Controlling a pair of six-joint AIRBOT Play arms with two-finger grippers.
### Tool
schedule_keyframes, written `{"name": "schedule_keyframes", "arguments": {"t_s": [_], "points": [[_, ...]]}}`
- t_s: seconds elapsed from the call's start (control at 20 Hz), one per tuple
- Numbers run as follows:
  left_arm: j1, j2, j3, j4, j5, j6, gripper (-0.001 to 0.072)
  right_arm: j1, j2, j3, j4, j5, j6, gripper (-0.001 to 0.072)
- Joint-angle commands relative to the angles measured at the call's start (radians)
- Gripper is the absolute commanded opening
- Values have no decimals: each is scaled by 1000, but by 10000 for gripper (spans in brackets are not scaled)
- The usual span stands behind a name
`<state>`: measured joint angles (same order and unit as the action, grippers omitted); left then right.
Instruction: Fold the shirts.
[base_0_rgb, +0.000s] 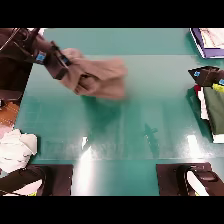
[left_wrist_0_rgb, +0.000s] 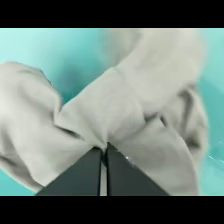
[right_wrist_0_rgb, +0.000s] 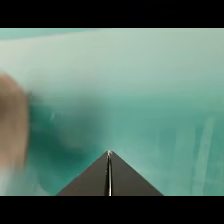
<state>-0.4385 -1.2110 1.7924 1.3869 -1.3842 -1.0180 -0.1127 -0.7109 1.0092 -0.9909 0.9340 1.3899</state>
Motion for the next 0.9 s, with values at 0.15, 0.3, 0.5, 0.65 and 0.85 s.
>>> {"name": "schedule_keyframes", "arguments": {"t_s": [0.15,0.3,0.5,0.65,0.85], "points": [[-151,-141,82,-59,65,153,23,1,13,1,5,-18,43,15],[-151,-282,82,-77,178,60,29,1,13,1,5,-6,43,16],[-93,-355,82,-10,192,-132,571,1,13,1,1,20,42,15],[47,-323,79,-13,-13,-249,570,1,13,1,1,19,42,15],[229,-249,-115,-143,-117,-294,489,1,-5,1,1,24,42,16]]}}
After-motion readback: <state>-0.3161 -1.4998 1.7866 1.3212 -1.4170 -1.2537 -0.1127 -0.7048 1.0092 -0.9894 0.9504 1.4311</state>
